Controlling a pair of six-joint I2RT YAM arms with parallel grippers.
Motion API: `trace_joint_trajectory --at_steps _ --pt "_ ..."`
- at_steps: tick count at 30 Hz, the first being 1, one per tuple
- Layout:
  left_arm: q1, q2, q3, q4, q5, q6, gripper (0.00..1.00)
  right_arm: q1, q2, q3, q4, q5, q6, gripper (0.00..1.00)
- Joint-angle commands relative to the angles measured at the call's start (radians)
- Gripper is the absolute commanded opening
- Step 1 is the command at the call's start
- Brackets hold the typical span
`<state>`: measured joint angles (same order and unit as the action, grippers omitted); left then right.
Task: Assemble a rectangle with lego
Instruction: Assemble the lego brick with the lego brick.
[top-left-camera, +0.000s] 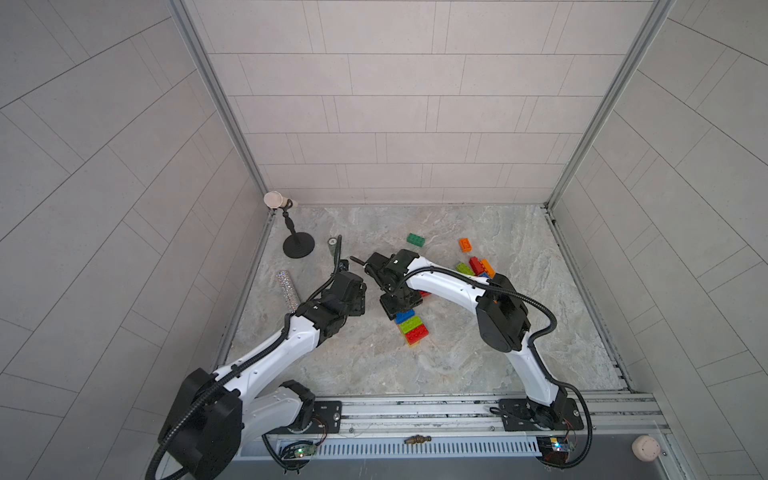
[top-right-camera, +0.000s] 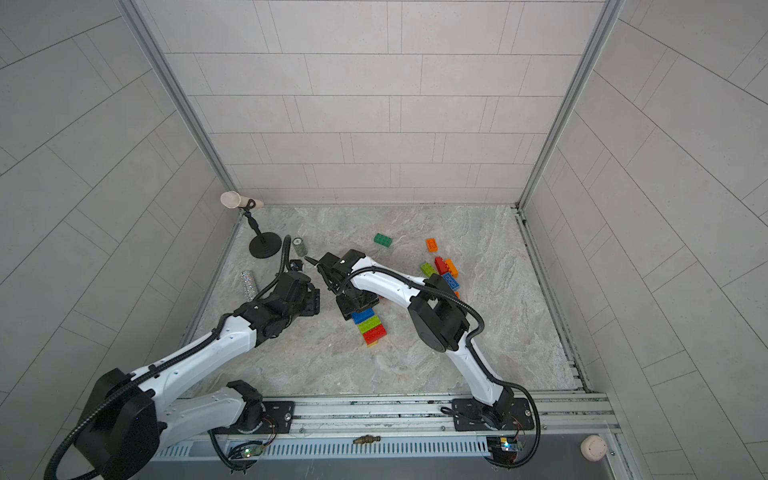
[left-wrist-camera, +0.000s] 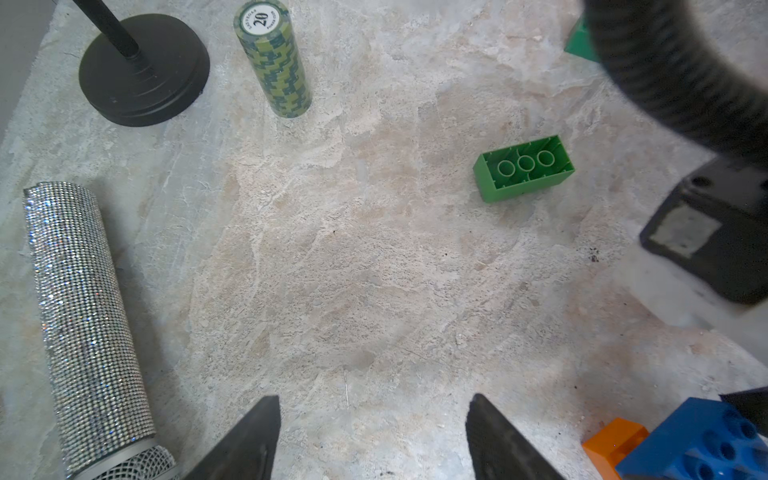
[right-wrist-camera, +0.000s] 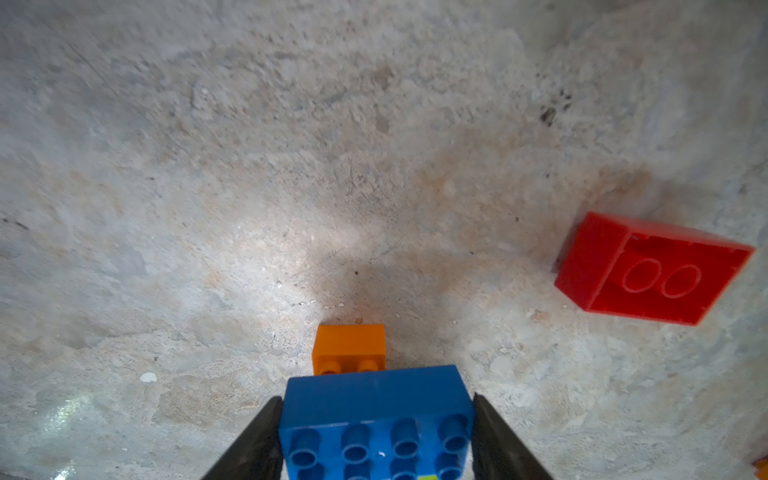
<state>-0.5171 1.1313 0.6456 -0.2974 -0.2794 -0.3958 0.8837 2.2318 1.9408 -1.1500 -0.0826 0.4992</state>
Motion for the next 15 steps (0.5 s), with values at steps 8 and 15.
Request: trace_joint_trajectory --at_steps 8,15 --pt "0.006 -0.009 -0.009 0.009 -0.01 -0.012 0.75 0.005 0.032 -0.052 -0.011 0.017 0.018 0.11" --pt "0.007 -0.009 -0.011 0.011 -0.013 -0.012 0.75 0.005 0.063 -0.102 0.001 0.042 0.033 0.08"
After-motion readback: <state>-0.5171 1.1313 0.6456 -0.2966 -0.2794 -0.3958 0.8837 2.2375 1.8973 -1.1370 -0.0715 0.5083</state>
